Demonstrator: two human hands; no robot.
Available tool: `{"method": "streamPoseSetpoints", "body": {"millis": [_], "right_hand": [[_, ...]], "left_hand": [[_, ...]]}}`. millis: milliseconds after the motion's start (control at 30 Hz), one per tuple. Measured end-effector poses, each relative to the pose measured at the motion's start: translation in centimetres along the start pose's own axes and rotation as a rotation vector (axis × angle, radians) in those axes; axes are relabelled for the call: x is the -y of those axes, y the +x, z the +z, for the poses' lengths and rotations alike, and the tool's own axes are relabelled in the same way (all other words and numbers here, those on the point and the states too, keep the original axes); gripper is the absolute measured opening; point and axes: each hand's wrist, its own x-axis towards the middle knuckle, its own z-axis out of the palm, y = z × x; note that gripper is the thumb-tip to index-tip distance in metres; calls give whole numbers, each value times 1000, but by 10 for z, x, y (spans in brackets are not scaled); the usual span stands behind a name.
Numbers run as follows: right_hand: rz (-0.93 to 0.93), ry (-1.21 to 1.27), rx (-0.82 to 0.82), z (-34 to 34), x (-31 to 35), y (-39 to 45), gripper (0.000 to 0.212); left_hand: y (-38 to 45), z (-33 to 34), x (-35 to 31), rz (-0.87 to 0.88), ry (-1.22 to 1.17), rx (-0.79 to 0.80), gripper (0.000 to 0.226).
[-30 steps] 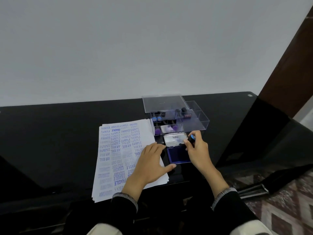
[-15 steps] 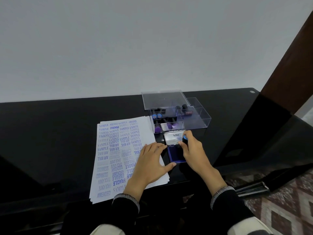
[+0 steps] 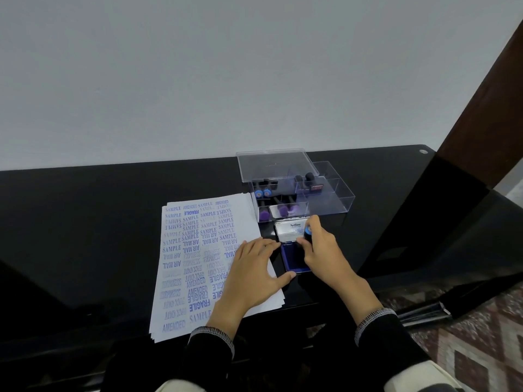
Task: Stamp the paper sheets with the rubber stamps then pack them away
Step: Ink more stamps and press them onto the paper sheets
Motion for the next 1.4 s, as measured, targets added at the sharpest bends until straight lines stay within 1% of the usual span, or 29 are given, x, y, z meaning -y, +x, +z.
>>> {"method": "streamPoseSetpoints", "body": {"millis": [133,233,633,733,833,1067,1133,1233,1300,1400], "right_hand": [[-10,-54,-2,-2,2,1,20],[-33,-92,0,-2,3,0,20],[-25,-154,-6,2,3,0,20],[-46,-246,-35,1,4,-1,19],[-7,-330,-34,0,7,-1,18],[10,-232,15,-3,6,3,25],[8,-223,20,-4,7,4,25],[-5,-252,13,-2,6,4,25],[-15,-263,2,1,4,1,25],[-8,-227,3,3,1,1,28]], "left_hand": [[-1,0,-1,-3,-11,-5,72],[0,-1,0,-5,-9,-2,73],[-1,-3,-2,-23,-16,28,74],[-1,-4,-3,-29,-15,42,74],[0,-4,-3,-30,-21,43,74],[3,-5,-1,-40,-89,71,73],[7,-8,0,-48,-152,106,69],[12,-13,4,-103,-359,114,49],[12,-19,9,-160,-443,54,36],[8,-30,25,-225,-411,-95,26]]}}
